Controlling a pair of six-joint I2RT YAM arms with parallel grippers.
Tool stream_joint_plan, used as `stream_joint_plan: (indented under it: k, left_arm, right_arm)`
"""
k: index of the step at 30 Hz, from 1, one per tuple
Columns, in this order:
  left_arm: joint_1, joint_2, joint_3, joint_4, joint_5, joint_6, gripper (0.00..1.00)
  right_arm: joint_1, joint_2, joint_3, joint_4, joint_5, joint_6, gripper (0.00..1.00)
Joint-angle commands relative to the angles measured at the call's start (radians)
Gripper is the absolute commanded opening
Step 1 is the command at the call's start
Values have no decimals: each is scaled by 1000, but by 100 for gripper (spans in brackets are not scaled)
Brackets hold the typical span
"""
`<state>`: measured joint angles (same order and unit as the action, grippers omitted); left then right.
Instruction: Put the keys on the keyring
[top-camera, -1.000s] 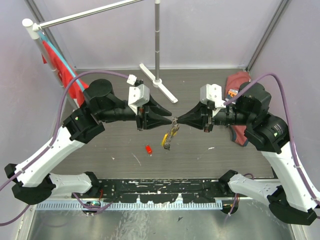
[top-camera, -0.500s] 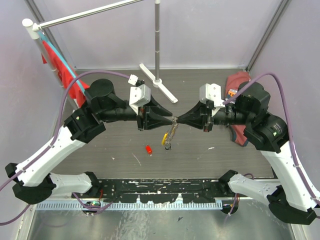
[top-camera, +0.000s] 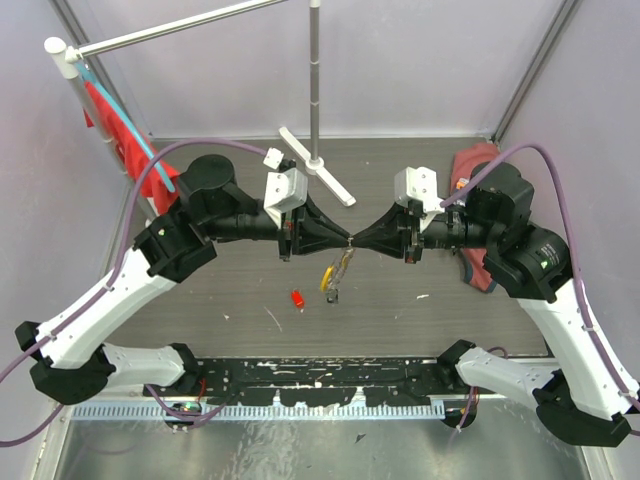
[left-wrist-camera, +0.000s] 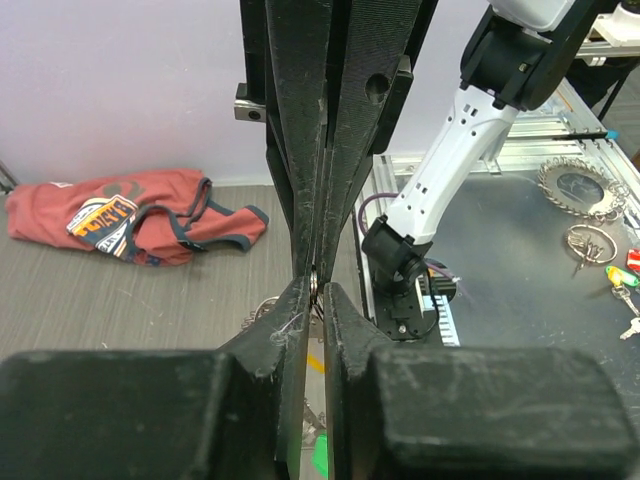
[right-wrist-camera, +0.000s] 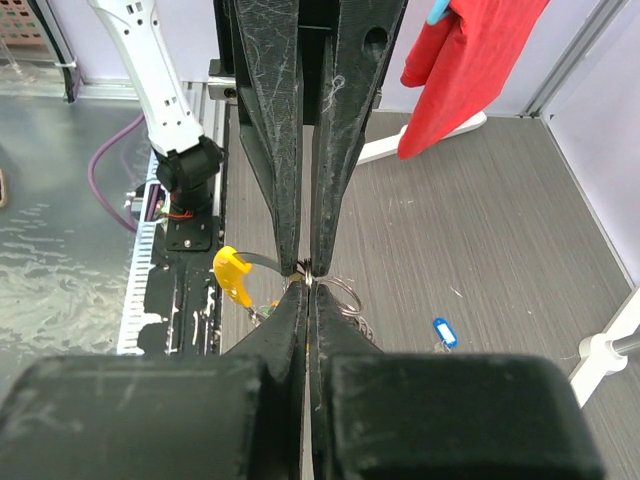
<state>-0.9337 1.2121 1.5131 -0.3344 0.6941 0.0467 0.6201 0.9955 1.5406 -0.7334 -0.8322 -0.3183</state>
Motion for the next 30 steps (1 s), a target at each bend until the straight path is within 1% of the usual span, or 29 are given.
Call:
stream_joint_plan:
  k: [1, 4, 6, 7, 12, 14, 18, 26, 27, 28, 30]
  left_arm:
    - [-4, 10, 36, 26, 19, -14, 15]
    - [-4, 12, 32, 28, 17, -17, 16]
    - [-5, 12, 29, 23, 15, -18, 24]
    - [-5, 12, 26, 20, 11, -18, 25]
    - [-4, 13, 18, 7, 0, -16, 26]
    - [-4, 15, 19, 4, 0, -16, 20]
    - [-5, 15, 22, -3, -6, -15, 1]
    - [-4, -8, 5, -9, -54, -15, 0]
    - [-5, -11, 3, -9, -67, -16, 0]
    - [-5, -15, 0, -9, -82, -18, 0]
    - [-4, -27, -7, -7, -109, -19, 0]
  right_arm:
    - [2, 1, 11, 55, -33, -7, 1]
    - [2, -3, 11, 62, -32, -5, 1]
    - [2, -5, 9, 66, -31, -3, 1]
    - [3, -6, 9, 67, -30, -3, 1]
    - [3, -12, 7, 68, -31, -3, 1]
    - [2, -11, 8, 68, -31, -2, 0]
    - [3, -9, 6, 71, -30, 1, 1]
    - [2, -22, 0, 94, 4, 18, 1]
    - [3, -27, -5, 103, 13, 25, 3]
    - [2, -32, -11, 112, 25, 29, 8]
    - [2, -46, -23, 125, 48, 37, 27]
